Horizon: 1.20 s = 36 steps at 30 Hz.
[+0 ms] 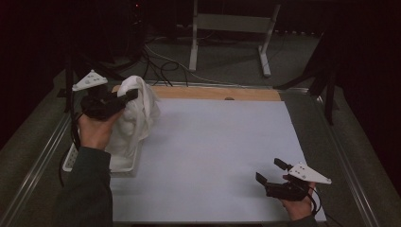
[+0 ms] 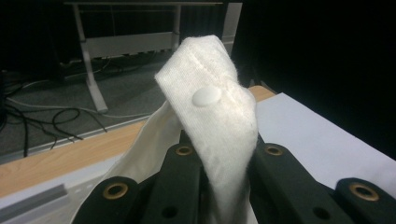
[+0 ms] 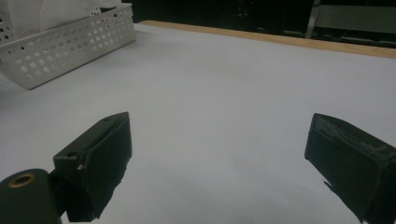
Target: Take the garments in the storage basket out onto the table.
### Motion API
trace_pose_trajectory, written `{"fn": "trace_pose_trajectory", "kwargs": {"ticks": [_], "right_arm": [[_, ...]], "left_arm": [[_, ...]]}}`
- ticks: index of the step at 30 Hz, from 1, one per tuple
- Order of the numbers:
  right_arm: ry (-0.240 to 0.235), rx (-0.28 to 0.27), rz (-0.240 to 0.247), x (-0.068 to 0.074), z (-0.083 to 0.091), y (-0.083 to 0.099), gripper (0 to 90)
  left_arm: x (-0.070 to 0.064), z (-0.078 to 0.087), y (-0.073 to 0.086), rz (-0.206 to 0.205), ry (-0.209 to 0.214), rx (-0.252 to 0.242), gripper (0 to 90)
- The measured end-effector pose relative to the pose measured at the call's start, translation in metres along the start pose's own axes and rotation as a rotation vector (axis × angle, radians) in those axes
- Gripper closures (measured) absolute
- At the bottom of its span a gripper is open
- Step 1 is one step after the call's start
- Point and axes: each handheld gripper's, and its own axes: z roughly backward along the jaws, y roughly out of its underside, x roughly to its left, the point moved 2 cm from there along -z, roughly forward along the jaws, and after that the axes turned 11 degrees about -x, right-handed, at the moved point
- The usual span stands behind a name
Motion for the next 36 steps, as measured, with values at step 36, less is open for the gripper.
{"fn": "trace_pose_trajectory", "kwargs": {"ticks": [36], "right_arm": [[-0.005,-0.011,0.000,-0.001,0.002,-0.001,7.5]], "left_arm": [[-0.072,-0.115,0.011,0.058,0.189,0.022,84.3]]}}
